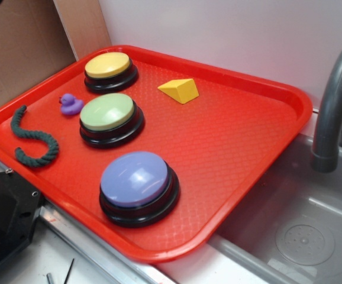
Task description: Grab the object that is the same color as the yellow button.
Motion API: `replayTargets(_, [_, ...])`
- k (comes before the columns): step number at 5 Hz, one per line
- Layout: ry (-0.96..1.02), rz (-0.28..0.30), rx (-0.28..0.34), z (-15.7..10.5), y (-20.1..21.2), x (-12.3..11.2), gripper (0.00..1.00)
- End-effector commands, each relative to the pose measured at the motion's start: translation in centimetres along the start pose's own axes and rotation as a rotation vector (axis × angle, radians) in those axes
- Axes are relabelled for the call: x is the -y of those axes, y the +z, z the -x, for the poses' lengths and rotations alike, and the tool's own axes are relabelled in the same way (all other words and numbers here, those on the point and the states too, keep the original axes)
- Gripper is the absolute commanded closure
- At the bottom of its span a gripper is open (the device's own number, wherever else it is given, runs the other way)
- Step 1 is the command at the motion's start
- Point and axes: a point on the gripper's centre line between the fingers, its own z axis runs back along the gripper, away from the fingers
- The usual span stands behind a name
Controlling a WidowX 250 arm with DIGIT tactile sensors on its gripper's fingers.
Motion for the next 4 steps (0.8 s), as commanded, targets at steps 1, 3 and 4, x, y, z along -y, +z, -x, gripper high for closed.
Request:
replayTargets(1, [0.0, 0.0, 0.0, 0.0, 0.0, 0.0, 0.0])
replayTargets(3, [0.437, -0.154, -0.183, -6.7, -10.2, -7.3, 0.0])
replayTargets(4, [0.677, 0.002, -0.005, -11.0, -9.3, -6.6, 0.0])
